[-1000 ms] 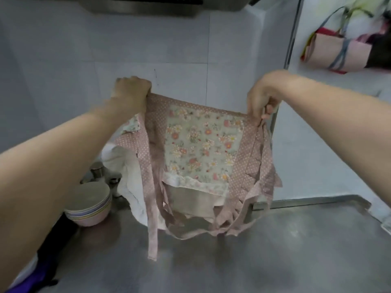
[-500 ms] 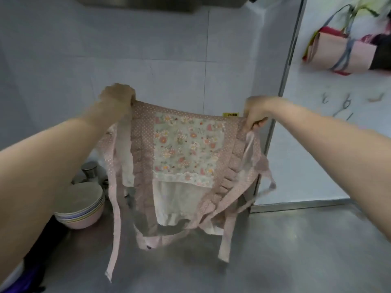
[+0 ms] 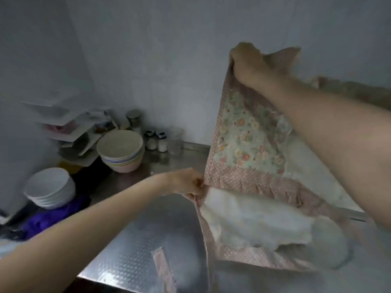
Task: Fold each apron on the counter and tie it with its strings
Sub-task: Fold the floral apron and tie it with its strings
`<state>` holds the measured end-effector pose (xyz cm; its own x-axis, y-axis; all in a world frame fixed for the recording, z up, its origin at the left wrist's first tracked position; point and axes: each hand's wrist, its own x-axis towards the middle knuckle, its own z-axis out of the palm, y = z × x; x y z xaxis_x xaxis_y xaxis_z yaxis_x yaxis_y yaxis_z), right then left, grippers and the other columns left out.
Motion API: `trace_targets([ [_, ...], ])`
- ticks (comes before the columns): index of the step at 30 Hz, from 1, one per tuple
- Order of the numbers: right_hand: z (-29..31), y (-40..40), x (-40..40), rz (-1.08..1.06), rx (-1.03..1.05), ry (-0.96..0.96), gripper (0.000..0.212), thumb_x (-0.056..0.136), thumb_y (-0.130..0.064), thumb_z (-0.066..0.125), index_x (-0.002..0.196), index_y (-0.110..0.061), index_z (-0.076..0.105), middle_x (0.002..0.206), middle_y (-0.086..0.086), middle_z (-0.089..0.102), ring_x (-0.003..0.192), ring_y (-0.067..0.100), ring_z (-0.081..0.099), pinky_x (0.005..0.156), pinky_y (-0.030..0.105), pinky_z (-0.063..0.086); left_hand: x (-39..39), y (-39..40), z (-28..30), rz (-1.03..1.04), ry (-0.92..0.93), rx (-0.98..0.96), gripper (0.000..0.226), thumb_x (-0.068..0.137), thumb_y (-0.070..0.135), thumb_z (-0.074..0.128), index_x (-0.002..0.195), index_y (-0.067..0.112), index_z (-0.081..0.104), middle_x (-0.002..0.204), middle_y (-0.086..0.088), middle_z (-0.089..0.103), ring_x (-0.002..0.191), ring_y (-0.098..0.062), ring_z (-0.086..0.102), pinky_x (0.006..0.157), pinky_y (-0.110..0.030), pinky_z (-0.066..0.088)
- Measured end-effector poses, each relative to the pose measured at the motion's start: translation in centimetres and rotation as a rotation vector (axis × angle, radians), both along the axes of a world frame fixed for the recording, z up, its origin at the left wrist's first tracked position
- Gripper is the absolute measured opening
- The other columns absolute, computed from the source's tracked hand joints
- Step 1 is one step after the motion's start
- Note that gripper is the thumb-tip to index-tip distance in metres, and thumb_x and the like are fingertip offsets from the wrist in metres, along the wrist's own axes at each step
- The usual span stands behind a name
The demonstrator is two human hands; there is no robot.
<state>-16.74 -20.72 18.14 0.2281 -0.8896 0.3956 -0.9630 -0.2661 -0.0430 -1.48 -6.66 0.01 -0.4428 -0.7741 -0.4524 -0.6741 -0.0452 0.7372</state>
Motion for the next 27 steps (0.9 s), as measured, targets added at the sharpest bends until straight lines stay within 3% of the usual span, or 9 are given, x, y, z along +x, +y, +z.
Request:
trace_targets([
  [2,-7.1,-1.0,2.5,0.126,0.327,-0.033,0.045,0.090,-0.003,0.050,0.135,-0.006,0.044,0.135,0.014,0.047,0.122,0.028,0.047,0.096,0.028,0.038,0.4,0.2,-4.8,0.076,-0.176,0.021,0.016,0.088,-0.005,0.046,0.077,0.003,0.054,0.077,-0.006,0.059,0.100,-0.030,0.064,0.062,-0.019,0.055],
  [5,-16.8,-0.3,4.0,0.232,0.726,-0.102,0.074,0.087,-0.005,0.055,0.149,-0.020,0.018,0.146,0.008,0.036,0.126,0.026,0.044,0.090,0.020,0.038,1.5,0.0,-11.1,0.091,-0.431,-0.033,0.012,0.091,0.003,0.042,0.087,0.006,0.052,0.092,-0.014,0.059,0.105,-0.029,0.059,0.074,-0.029,0.047],
  [8,-23.0,1.5,2.4,0.208,0.904,0.057,0.060,0.085,-0.014,0.051,0.142,-0.024,0.035,0.146,0.003,0.038,0.126,0.024,0.044,0.097,0.026,0.041,2.9,-0.3,-15.1,0.089,-0.637,-0.106,0.028,0.097,0.019,0.040,0.118,0.007,0.055,0.118,-0.013,0.058,0.113,-0.028,0.054,0.089,-0.029,0.041],
  [11,-26.1,4.3,-1.2,0.112,1.104,0.144,0.043,0.092,-0.002,0.040,0.136,-0.002,0.043,0.141,0.016,0.044,0.128,0.035,0.043,0.102,0.038,0.040,3.7,-0.5,-16.5,0.018,-0.761,-0.180,0.044,0.094,0.021,0.047,0.136,0.009,0.037,0.136,-0.013,0.044,0.123,-0.030,0.047,0.097,-0.036,0.043],
  [15,-28.4,8.7,-5.7,0.038,1.176,0.192,0.035,0.093,-0.007,0.048,0.127,0.003,0.049,0.128,0.020,0.054,0.115,0.036,0.053,0.089,0.038,0.046,2.8,0.3,-15.4,-0.194,-0.652,-0.373,0.045,0.093,0.016,0.046,0.138,0.015,0.036,0.137,-0.006,0.038,0.127,-0.025,0.040,0.103,-0.036,0.039],
  [18,-30.0,12.1,-8.3,0.020,1.261,0.174,0.010,0.087,-0.017,0.062,0.097,-0.016,0.060,0.109,0.007,0.057,0.095,0.022,0.057,0.073,0.027,0.045,1.1,2.6,-15.3,-0.396,-0.500,-0.221,0.040,0.093,0.039,0.050,0.124,0.015,0.050,0.124,-0.003,0.054,0.108,-0.019,0.055,0.088,-0.025,0.043],
  [23,-32.1,18.4,-10.2,0.016,1.396,0.236,0.048,0.079,-0.031,0.072,0.121,-0.021,0.053,0.129,0.000,0.044,0.115,0.023,0.049,0.096,0.034,0.045,0.6,5.1,-16.7,-0.660,-0.598,-0.049,0.051,0.080,0.058,0.060,0.120,0.027,0.054,0.122,-0.002,0.044,0.114,-0.024,0.043,0.098,-0.037,0.041],
  [25,-33.1,20.8,-10.1,0.063,1.333,0.394,0.028,0.080,-0.028,0.068,0.106,-0.023,0.059,0.117,0.000,0.044,0.109,0.025,0.049,0.090,0.035,0.047,1.0,5.6,-17.2,-0.711,-0.632,-0.085,0.061,0.075,0.062,0.062,0.124,0.029,0.050,0.111,0.001,0.042,0.116,-0.027,0.038,0.100,-0.044,0.039],
  [27,-33.5,21.8,-9.6,0.066,1.067,0.355,0.015,0.086,-0.019,0.058,0.099,-0.015,0.063,0.107,0.006,0.050,0.105,0.030,0.055,0.083,0.032,0.047,1.5,5.9,-17.5,-0.719,-0.631,-0.087,0.070,0.069,0.066,0.065,0.125,0.029,0.047,0.098,0.007,0.039,0.117,-0.028,0.038,0.099,-0.045,0.040],
])
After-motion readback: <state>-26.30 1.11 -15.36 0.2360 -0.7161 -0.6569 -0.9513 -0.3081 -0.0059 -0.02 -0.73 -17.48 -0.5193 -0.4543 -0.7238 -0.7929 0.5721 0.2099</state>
